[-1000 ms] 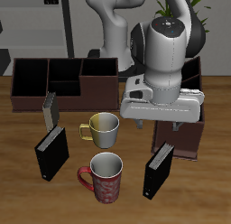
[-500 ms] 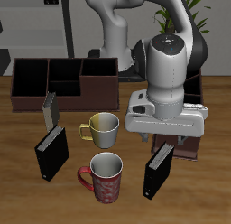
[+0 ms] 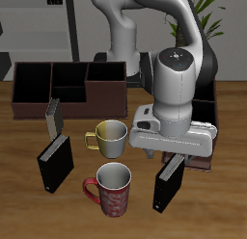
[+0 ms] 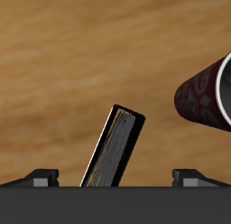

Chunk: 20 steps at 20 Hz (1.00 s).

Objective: Place the left black book into the left desk caddy's left compartment

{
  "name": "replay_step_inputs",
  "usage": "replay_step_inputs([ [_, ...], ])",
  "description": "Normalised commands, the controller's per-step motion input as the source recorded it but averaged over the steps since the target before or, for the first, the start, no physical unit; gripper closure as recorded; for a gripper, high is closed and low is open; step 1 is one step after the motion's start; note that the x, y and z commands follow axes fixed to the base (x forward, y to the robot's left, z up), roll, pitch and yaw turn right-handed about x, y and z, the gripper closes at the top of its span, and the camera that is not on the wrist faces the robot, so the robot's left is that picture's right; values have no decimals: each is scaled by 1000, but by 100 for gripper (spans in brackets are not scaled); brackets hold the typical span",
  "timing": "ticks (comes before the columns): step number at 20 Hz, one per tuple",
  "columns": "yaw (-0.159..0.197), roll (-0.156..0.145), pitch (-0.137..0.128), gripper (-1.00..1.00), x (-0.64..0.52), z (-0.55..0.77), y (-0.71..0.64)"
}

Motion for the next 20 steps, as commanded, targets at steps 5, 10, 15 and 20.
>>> replay_step_inputs([
  [5,-25,1,11,-100,22,-236,-38],
  [10,-24,-4,48,-100,55,-348,-18],
  [15,-26,26,29,100,1,-262,26],
  [20,-9,9,1,100,-29,-48,-10],
])
